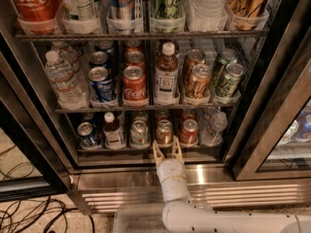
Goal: Pick orange can from bottom shelf of fridge
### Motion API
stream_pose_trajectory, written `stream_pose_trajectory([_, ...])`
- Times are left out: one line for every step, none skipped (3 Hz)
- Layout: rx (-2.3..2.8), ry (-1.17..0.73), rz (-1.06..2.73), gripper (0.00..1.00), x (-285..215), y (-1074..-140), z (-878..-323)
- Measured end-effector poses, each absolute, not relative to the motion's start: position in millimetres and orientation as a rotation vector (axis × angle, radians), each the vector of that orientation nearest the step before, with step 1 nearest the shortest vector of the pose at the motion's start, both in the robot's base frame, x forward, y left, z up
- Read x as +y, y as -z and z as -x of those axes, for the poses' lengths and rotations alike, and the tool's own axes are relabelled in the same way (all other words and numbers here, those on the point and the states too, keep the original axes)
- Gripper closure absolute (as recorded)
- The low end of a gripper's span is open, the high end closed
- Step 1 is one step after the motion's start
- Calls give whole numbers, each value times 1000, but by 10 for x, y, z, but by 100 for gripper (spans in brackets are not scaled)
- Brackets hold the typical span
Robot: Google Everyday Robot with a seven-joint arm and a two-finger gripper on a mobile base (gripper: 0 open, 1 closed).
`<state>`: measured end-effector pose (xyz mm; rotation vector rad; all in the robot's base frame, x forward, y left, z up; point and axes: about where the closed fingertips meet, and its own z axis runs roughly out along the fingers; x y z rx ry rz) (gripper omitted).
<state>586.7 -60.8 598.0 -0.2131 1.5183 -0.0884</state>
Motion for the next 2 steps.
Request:
stream_pose_trajectory([1513, 102, 207, 47, -617, -5959, -6020])
stream_pose_trajectory([1513, 106, 207, 46, -623, -5961, -6046])
